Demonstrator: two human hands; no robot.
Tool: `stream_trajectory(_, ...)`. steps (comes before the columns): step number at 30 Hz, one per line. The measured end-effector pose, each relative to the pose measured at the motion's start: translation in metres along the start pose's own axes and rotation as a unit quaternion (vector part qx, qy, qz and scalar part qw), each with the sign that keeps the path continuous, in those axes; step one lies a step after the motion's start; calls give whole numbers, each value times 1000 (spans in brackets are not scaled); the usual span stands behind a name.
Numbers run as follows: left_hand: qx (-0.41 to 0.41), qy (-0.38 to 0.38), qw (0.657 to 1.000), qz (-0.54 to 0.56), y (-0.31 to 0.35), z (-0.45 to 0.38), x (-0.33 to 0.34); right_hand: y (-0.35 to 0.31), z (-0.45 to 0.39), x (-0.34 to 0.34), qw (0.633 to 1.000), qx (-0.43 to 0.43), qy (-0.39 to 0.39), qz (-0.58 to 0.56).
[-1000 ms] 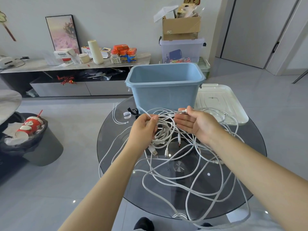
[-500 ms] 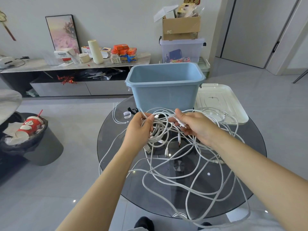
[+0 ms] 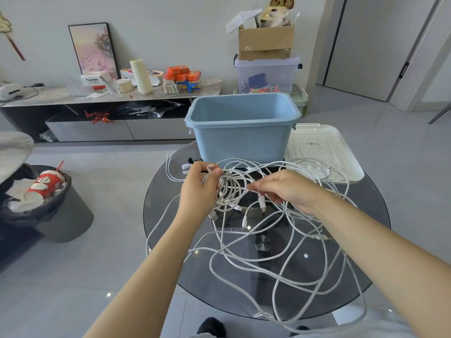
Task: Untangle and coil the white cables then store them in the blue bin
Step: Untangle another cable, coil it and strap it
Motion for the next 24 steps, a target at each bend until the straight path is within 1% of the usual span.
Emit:
stream_trajectory(2,18,0,999,-48,2,4,2,-3,0,3,998,11,-6,-61)
stream_trajectory(4,32,2,997,-71,5,5,3,-4,1,5,996,15,-11,-83)
stream_trajectory(6,40,7,996,-79,5,5,3,-5,2,6,992,20,-35,-123)
stream_trajectory(9,50,20,995,-85,4,7,5,-10,7,7,971,43,-81,-220)
stream_trajectory(11,55,25,996,-70,7,8,7,-13,10,11,961,47,-94,-256)
stream_trajectory(12,45,26,998,-37,9,9,9,-13,10,14,957,48,-96,-268)
stream_trajectory(14,-1,21,997,80,12,10,12,-12,10,24,953,48,-89,-285)
stream_trajectory(16,-51,17,981,188,10,10,15,-10,8,32,949,47,-66,-305)
stream_trajectory(17,-82,15,966,243,8,10,17,-9,7,33,945,44,-51,-319)
stream_trajectory(18,-118,13,945,306,6,9,19,-8,6,34,942,41,-36,-331)
stream_trajectory(20,-188,7,884,427,4,6,21,-7,3,33,940,38,-10,-338)
stream_trajectory(21,-212,5,859,467,4,4,21,-7,2,33,941,40,0,-336)
stream_trajectory(22,-224,5,845,485,4,3,21,-7,0,34,941,43,9,-337)
stream_trajectory(24,-236,5,839,491,5,1,21,-6,0,37,937,54,5,-346)
Point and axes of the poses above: each hand's wrist, its own z-axis away from the middle knuckle, its own x-axis out of the palm, y = z × x, the point moved 2 cm from there along -z, towards the middle knuckle, and after that the axes turned 5 degrees about z, right-handed, at the moved point
